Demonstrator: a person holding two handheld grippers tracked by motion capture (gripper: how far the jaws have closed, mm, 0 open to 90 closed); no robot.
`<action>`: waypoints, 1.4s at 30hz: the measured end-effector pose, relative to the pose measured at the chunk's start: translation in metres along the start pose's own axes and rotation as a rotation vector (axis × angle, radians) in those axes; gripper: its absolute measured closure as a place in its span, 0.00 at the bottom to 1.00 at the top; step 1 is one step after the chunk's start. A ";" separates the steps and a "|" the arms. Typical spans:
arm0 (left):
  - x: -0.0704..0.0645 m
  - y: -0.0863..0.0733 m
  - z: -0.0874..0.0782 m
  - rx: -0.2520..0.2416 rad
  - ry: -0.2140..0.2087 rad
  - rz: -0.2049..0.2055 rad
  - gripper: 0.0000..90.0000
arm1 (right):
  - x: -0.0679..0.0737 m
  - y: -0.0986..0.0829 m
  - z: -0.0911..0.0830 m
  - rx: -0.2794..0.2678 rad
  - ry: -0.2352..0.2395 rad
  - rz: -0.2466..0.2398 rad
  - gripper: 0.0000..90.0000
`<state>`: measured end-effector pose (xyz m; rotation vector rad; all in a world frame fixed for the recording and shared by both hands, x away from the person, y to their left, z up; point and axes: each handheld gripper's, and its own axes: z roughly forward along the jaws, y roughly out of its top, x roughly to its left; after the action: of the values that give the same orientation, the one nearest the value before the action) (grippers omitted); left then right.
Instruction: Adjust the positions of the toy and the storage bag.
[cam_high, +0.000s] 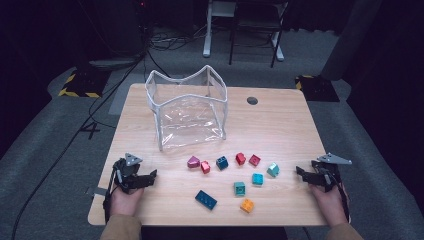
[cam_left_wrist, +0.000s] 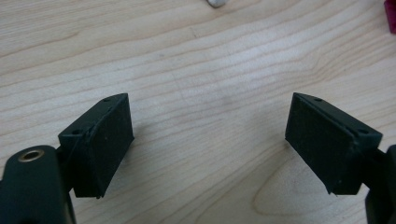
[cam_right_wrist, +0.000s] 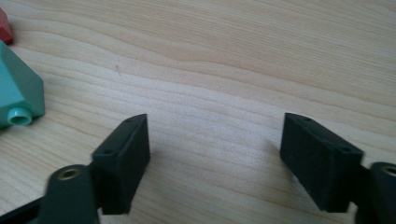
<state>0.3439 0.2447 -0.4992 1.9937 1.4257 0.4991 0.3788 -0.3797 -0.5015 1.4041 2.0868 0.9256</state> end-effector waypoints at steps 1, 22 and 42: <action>0.000 0.001 -0.002 -0.006 0.000 0.000 0.17 | 0.000 0.001 -0.001 0.010 0.000 0.000 0.40; -0.012 0.046 -0.027 -0.097 -0.018 0.026 0.30 | 0.041 0.047 -0.021 -0.013 0.153 -0.114 0.55; 0.001 0.117 -0.012 -0.149 0.009 0.046 0.41 | 0.084 0.123 0.006 -0.037 0.303 -0.246 0.57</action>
<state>0.4186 0.2239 -0.4106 1.9107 1.3111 0.6172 0.4277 -0.2687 -0.4146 1.0079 2.3816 1.1217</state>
